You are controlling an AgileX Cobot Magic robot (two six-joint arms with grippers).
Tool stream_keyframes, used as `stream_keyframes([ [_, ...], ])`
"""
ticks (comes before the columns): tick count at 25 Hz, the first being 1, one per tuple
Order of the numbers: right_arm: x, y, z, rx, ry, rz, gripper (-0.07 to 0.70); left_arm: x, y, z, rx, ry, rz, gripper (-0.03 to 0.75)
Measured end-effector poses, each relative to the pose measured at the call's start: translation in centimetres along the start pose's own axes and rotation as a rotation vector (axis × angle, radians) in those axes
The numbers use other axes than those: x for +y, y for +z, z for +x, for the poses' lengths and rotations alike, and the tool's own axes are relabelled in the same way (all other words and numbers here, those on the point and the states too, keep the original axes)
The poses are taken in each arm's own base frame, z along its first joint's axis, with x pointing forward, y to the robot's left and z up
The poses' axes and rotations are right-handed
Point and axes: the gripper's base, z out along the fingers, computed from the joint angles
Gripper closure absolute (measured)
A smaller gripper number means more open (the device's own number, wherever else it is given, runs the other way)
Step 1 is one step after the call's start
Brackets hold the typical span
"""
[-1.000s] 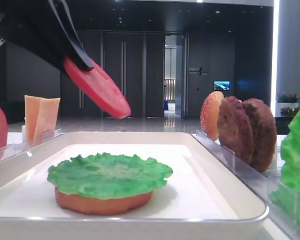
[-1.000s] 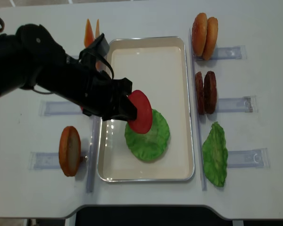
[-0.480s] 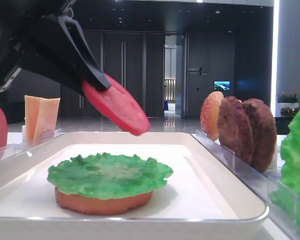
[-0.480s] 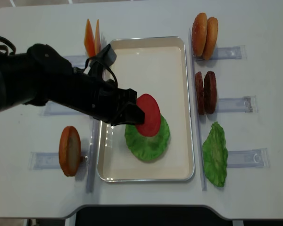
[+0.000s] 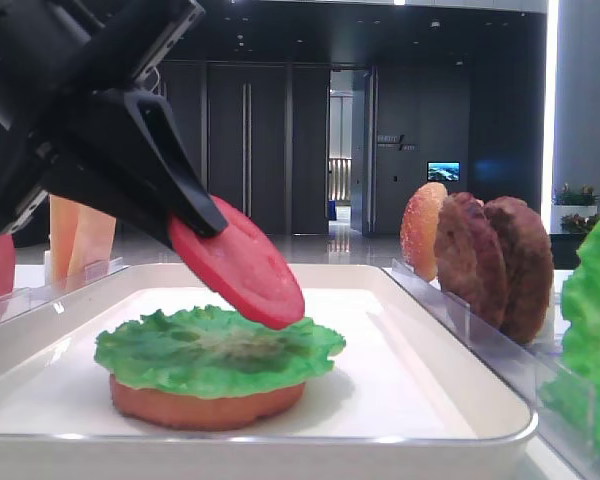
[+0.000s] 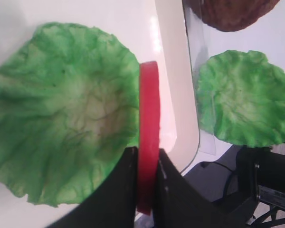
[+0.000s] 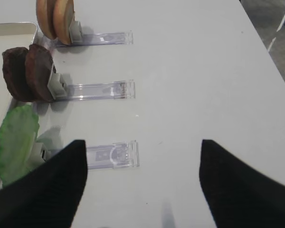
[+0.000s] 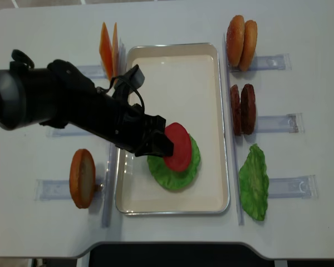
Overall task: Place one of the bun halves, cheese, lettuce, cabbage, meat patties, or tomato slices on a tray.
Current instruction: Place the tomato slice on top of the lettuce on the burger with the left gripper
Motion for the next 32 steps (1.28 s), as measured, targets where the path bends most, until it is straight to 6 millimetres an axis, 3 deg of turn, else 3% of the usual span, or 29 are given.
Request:
stream_keyframes([
  [32,0.0,0.0,0.0,0.0,0.0,0.0,0.155,1.0,1.5,-0.1,0.02,-0.038,0.013,0.67],
])
